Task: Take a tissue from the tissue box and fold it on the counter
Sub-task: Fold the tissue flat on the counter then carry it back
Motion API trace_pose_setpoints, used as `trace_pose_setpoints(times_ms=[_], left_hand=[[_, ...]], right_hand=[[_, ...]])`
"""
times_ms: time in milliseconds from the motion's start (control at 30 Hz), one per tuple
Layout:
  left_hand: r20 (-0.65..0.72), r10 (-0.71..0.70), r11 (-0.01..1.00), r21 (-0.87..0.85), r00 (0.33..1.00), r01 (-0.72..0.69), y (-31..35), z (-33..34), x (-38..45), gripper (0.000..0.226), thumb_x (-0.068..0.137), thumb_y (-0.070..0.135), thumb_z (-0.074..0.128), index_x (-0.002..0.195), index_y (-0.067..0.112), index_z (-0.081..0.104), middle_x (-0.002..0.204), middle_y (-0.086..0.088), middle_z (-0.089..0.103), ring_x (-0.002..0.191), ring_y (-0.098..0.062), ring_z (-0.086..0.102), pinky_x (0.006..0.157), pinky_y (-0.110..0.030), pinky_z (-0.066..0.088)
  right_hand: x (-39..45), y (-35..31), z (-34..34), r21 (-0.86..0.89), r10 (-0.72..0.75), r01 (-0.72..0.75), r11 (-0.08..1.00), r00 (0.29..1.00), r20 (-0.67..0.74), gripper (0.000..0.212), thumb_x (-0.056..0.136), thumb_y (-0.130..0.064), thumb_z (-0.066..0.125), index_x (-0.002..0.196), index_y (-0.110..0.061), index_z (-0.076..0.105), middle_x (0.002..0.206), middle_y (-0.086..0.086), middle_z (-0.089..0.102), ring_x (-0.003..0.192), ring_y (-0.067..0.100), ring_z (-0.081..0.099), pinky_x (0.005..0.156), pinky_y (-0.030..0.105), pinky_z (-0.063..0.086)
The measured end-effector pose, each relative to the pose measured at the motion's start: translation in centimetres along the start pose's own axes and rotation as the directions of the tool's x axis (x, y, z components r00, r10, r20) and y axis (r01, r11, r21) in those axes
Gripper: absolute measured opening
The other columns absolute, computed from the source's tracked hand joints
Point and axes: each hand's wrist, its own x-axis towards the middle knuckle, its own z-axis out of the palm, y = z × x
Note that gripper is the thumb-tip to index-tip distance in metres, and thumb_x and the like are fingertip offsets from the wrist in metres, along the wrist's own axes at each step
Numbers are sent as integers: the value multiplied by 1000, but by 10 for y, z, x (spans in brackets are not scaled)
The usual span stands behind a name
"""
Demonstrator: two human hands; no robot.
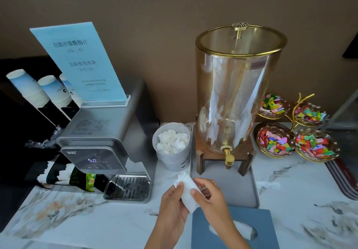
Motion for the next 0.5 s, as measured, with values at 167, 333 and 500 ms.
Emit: trace_pose_setpoints(times_ms=[167, 333, 500], left_hand=[[-6, -14, 1000, 26, 1000, 14, 7, -16, 6, 30, 102, 12, 50, 97, -1, 77, 102, -27, 76, 88, -31, 75, 68, -36, 61], [-56, -13, 998, 66, 998, 17, 17, -30, 11, 20, 97, 7, 59, 94, -1, 77, 99, -23, 74, 89, -29, 67, 80, -38, 56], [-95, -31, 999, 34, 995, 34, 26, -37, 14, 20, 94, 6, 64, 79, 5, 77, 78, -13, 67, 66, -18, 58, 61, -25, 52]], right_hand=[[4, -10, 9, 99, 44, -44, 994, 999, 3, 9, 81, -24, 70, 78, -15, 71, 71, 1, 68, 64, 13, 61, 59, 25, 51], [10, -17, 19, 137, 92, -89, 987, 996, -13, 21, 87, -17, 69, 69, -7, 66, 58, -1, 60, 54, 11, 53, 47, 20, 43], [15, -25, 29, 204, 183, -170, 964, 982, -44, 23, 88, -14, 71, 71, -1, 63, 57, 7, 60, 50, 17, 52, 42, 25, 41]])
